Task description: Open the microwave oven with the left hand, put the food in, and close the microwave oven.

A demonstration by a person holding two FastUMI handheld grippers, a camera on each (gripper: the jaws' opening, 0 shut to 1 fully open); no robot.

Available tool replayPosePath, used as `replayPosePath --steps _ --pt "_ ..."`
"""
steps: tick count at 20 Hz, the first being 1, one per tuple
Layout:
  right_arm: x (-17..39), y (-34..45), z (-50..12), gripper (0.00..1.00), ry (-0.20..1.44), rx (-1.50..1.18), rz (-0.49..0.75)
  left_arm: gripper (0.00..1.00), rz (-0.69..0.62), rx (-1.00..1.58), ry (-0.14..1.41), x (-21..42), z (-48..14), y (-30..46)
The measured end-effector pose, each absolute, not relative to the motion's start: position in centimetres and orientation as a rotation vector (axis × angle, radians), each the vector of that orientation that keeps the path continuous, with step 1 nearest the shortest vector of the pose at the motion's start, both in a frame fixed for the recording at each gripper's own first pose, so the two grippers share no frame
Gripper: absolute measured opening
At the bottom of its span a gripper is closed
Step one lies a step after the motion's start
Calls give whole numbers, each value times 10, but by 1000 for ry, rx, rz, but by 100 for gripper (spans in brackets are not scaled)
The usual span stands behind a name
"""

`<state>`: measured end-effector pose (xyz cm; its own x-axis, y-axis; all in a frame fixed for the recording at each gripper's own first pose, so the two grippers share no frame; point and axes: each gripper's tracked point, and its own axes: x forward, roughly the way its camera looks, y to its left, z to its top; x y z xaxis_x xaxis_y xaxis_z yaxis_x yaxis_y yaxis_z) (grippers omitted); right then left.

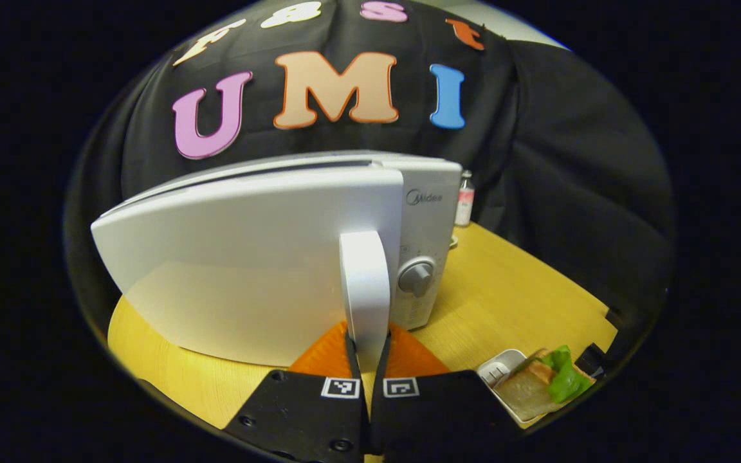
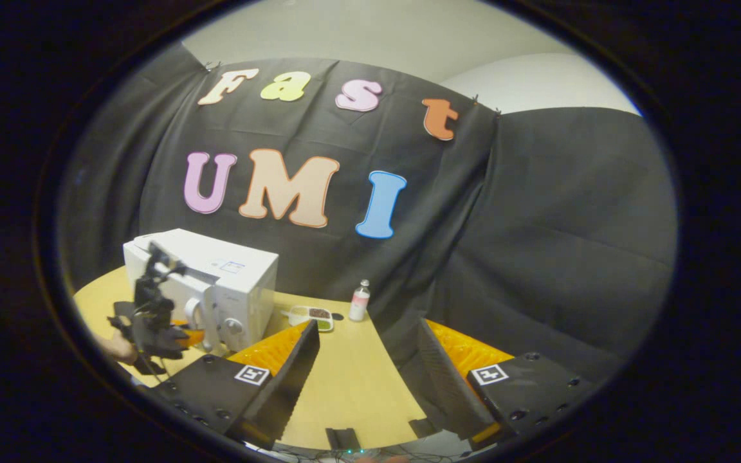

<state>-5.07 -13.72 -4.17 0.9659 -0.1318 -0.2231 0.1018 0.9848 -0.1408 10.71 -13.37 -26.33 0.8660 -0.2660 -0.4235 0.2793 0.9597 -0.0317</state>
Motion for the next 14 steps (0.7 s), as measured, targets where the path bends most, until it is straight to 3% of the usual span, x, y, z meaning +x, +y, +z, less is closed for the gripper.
replayPosePath --steps 7,11,14 --pt "-34 -107 -49 97 236 -121 -38 0 -315 25 479 82 -267 -127" --pt "-33 -89 -57 97 249 -111 -13 0 -355 -3 525 19 -267 -99" --pt "-26 -64 -62 97 258 -113 33 0 -296 -3 555 -35 -267 -54"
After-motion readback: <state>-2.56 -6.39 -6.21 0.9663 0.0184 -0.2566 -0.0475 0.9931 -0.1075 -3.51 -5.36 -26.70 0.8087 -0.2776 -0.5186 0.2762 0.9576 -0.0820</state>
